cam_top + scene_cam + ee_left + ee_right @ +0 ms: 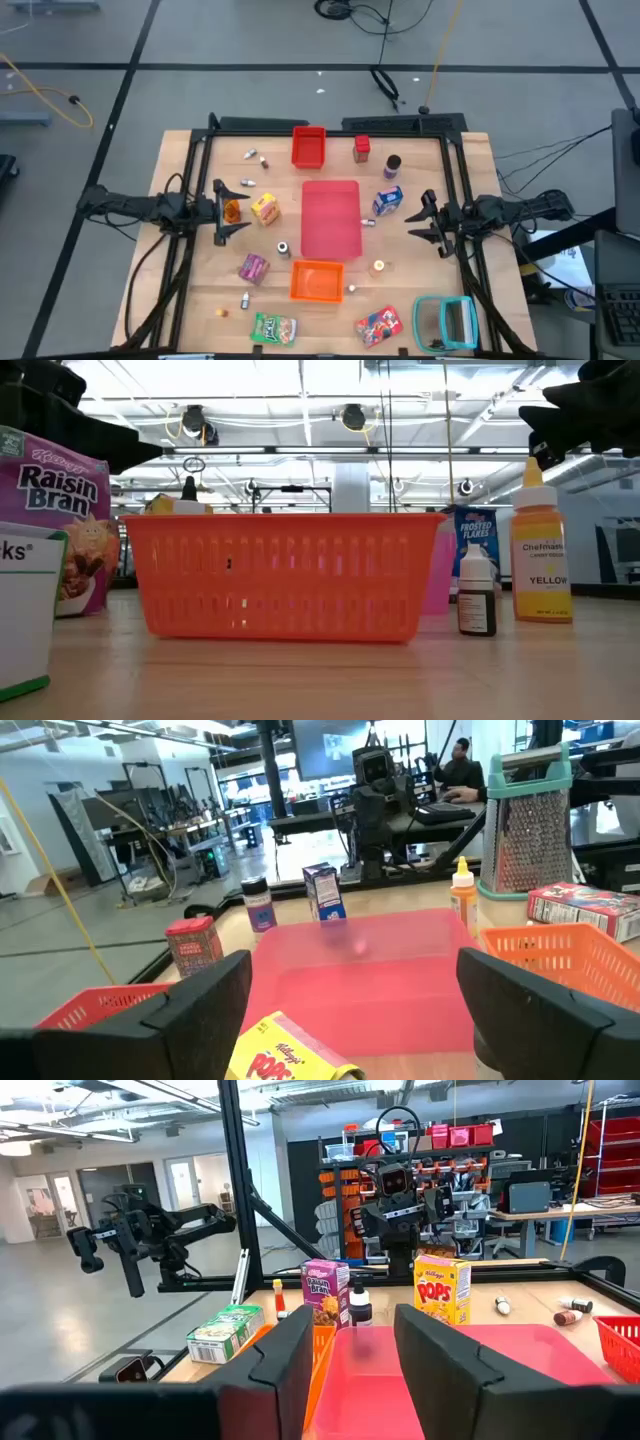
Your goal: Pick & Place Kitchen Items
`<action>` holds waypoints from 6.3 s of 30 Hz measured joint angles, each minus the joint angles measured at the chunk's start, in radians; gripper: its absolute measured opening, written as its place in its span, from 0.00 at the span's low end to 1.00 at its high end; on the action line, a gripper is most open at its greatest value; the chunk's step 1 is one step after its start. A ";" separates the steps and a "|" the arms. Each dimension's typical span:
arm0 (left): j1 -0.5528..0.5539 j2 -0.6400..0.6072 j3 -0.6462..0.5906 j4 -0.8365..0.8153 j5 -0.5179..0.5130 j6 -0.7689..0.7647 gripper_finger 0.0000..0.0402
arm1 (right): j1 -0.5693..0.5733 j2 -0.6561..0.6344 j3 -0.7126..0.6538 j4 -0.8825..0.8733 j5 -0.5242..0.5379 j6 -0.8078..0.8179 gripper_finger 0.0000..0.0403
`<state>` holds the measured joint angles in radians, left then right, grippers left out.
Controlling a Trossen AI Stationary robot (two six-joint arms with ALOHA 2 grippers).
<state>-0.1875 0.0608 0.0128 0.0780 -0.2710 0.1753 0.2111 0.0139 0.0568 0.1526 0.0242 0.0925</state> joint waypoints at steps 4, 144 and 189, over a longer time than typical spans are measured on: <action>0.000 0.000 0.000 0.000 0.000 0.000 0.88 | 0.000 0.000 0.000 0.000 0.000 0.000 0.33; 0.000 0.000 0.000 0.001 0.001 -0.027 0.87 | -0.024 0.482 0.023 -0.042 0.655 0.052 0.76; 0.000 0.000 0.000 0.002 0.001 -0.057 0.88 | -0.400 0.610 0.017 0.137 0.101 -0.169 0.70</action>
<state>-0.1873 0.0608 0.0124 0.0795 -0.2703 0.1184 -0.1886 0.6235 0.0738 0.2893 0.1253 -0.0765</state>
